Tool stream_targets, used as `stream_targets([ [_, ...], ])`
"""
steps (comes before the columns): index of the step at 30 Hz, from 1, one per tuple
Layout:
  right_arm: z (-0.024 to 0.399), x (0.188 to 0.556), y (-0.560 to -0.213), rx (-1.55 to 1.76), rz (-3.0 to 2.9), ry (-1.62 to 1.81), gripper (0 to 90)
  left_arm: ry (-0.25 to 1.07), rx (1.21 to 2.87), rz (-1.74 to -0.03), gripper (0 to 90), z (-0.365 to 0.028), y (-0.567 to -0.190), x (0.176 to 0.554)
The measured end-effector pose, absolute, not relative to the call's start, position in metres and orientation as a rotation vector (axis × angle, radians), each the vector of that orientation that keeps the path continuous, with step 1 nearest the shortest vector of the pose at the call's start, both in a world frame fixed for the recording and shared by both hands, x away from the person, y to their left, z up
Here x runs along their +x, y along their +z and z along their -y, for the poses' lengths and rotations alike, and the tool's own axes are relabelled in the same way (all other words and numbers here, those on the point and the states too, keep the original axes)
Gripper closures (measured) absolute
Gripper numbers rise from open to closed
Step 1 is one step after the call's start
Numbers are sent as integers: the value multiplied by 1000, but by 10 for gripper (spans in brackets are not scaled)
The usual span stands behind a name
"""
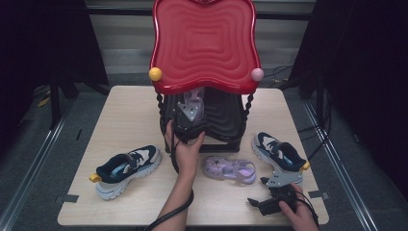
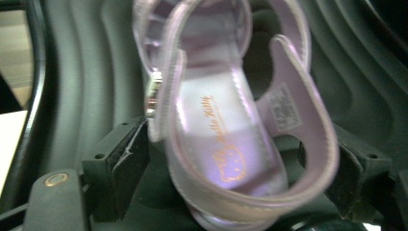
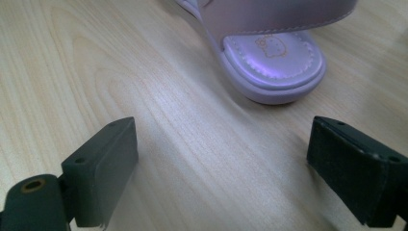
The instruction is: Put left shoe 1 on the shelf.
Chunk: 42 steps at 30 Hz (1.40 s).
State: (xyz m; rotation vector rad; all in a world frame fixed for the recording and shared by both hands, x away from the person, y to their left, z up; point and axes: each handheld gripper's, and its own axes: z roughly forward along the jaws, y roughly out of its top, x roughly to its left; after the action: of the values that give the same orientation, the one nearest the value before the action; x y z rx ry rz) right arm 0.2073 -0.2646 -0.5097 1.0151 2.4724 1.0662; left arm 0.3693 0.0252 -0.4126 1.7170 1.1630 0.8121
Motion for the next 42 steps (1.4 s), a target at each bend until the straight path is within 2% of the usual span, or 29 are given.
stream_targets([
  [10,265,207,-510,1015,-2472,1066,101,782,1793,-1138,170,-32,-412,361],
  [37,265,207,-510,1014,-2472,1066,102,560,1935,-1032,174,-61,-411,333],
  [42,265,207,-510,1013,-2473,1066,102,569,1949,-1013,177,-67,-411,325],
])
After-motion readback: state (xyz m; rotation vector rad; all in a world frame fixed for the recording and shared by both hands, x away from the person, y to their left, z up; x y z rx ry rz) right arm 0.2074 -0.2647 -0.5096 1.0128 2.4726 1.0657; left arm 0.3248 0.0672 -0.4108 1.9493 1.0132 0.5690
